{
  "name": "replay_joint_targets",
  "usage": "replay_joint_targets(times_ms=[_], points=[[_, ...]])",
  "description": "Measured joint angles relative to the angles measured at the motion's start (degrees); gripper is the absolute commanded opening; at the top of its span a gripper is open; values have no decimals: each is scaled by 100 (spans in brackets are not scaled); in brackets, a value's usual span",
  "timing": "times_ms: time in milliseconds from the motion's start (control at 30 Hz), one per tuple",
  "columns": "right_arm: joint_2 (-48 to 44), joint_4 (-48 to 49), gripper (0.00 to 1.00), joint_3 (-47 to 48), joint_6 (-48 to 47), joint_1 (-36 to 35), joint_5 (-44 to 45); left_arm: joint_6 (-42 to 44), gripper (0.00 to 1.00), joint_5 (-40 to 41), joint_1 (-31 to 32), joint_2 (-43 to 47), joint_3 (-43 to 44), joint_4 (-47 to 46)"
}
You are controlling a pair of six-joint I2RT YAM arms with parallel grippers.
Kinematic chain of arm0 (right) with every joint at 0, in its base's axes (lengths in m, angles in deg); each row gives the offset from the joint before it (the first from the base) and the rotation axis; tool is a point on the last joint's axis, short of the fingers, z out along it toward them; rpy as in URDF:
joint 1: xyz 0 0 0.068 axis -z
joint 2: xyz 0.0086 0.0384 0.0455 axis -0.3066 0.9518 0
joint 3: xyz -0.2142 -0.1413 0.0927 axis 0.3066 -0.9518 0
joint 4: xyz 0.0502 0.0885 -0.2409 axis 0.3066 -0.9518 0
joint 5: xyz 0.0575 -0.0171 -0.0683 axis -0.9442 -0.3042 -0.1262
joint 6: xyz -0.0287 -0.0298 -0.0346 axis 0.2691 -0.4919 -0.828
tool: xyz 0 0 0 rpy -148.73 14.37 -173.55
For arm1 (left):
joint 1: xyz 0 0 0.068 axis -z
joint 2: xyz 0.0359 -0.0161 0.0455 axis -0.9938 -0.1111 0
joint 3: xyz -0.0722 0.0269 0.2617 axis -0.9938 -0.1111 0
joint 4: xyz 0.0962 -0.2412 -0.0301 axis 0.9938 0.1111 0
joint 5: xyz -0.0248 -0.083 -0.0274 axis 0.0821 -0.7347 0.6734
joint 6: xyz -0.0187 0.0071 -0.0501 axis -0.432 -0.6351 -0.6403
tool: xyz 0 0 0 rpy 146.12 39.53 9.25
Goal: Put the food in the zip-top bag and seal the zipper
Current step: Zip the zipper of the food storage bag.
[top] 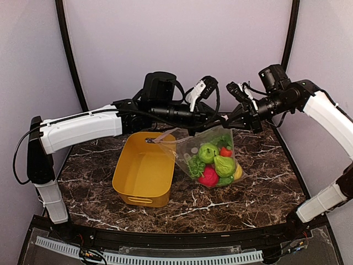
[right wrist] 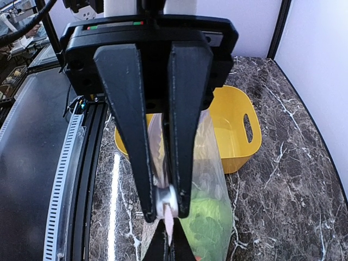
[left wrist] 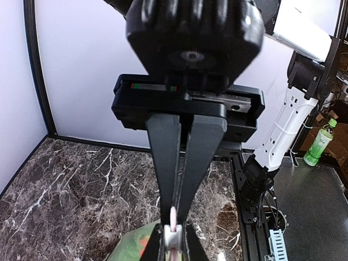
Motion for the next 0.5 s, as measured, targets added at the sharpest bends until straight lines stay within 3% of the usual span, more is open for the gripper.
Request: replay_joint_targets(times_ms=[300, 500], points=[[0, -4, 0, 59, -26, 911, -763, 44, 1, 157, -142, -4, -13, 120], [9, -114, 0, 109, -160, 1565, -1025, 90, 1, 350, -225, 332, -675, 118]])
